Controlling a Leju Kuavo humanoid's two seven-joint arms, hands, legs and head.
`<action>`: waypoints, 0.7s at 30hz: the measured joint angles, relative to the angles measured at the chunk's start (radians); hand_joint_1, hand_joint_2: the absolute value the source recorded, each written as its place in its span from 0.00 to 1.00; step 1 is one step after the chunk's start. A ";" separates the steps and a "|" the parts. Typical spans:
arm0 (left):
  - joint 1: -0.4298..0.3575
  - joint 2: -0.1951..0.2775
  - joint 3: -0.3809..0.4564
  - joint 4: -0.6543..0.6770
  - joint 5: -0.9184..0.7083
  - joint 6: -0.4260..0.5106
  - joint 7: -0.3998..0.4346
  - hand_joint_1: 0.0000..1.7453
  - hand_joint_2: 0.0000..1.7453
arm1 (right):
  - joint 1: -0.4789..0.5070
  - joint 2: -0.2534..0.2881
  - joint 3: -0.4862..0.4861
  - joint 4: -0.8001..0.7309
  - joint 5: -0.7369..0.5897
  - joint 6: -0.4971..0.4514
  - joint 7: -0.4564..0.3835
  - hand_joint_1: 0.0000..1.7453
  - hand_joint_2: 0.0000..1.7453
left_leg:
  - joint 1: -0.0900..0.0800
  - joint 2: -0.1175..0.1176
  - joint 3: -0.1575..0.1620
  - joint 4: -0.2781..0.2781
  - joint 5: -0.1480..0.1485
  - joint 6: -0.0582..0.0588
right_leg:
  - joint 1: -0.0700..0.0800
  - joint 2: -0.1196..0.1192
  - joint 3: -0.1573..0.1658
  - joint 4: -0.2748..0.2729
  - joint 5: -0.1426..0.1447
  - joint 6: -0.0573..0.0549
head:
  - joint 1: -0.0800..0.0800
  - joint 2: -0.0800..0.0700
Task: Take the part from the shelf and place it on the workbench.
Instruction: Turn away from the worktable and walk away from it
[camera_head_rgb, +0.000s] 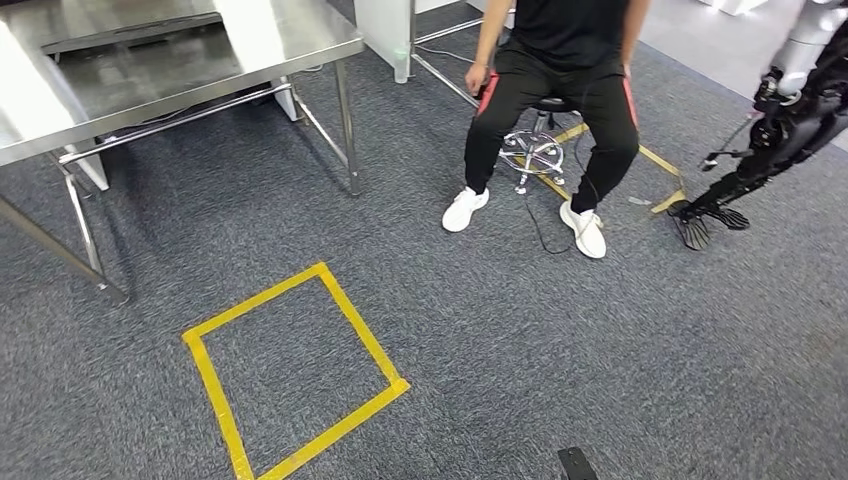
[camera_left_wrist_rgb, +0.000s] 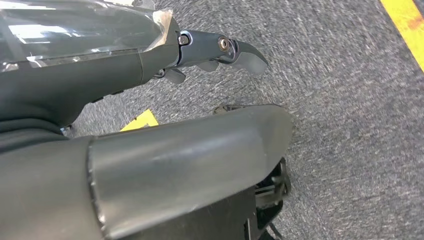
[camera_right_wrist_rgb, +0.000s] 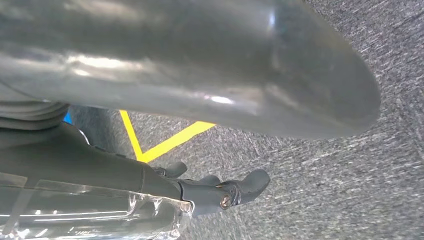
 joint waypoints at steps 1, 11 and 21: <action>-0.001 0.000 -0.001 0.000 0.000 -0.001 0.001 0.00 0.00 | -0.001 0.000 0.000 0.000 0.002 0.001 0.000 0.00 0.00 | -0.003 0.010 0.002 0.001 -0.003 -0.005 | 0.001 -0.022 0.039 -0.070 0.023 0.002 | 0.001 0.000; -0.002 0.002 -0.006 0.001 0.010 -0.002 0.009 0.00 0.00 | 0.000 0.003 0.000 0.001 0.015 0.006 0.003 0.00 0.00 | 0.002 -0.072 -0.104 0.266 -0.159 -0.045 | 0.000 0.043 0.068 -0.140 0.065 -0.062 | -0.010 0.000; -0.002 0.001 -0.006 0.002 0.015 0.002 0.013 0.00 0.00 | 0.004 0.006 0.001 0.002 0.031 0.008 0.006 0.00 0.00 | 0.004 -0.138 -0.004 0.016 -0.008 -0.016 | 0.005 0.149 0.040 -0.127 0.072 -0.032 | -0.009 0.000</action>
